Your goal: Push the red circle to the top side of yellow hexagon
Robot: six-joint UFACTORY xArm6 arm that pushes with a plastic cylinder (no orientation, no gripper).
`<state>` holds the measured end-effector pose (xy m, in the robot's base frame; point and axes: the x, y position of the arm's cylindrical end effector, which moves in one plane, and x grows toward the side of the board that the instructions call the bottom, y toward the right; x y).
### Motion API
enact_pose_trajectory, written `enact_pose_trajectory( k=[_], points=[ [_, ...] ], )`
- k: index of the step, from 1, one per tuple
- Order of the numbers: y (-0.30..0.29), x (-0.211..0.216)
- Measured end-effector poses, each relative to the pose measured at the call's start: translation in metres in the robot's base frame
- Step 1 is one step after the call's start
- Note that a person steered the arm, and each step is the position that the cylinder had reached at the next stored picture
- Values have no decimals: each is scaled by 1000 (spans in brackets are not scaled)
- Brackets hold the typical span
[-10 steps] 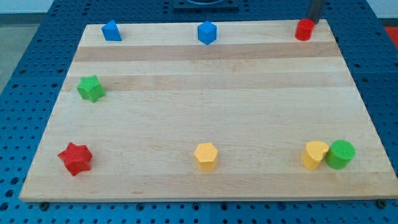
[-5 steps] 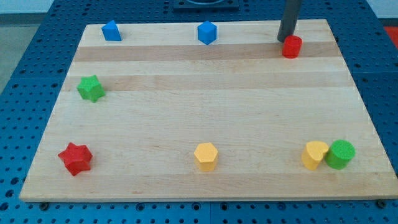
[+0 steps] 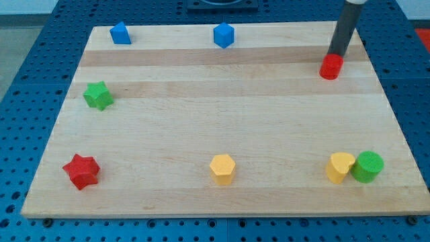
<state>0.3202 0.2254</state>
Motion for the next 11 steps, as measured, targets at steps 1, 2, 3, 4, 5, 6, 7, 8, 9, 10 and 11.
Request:
enact_pose_trajectory(
  k=[1, 2, 3, 4, 5, 6, 7, 8, 9, 10, 11],
  points=[
    [8, 16],
    [10, 33],
    [10, 53],
    [2, 62],
    [-27, 62],
    [-65, 63],
    [-92, 76],
    [-114, 89],
    [-137, 93],
    [-158, 100],
    [-174, 118]
  ],
)
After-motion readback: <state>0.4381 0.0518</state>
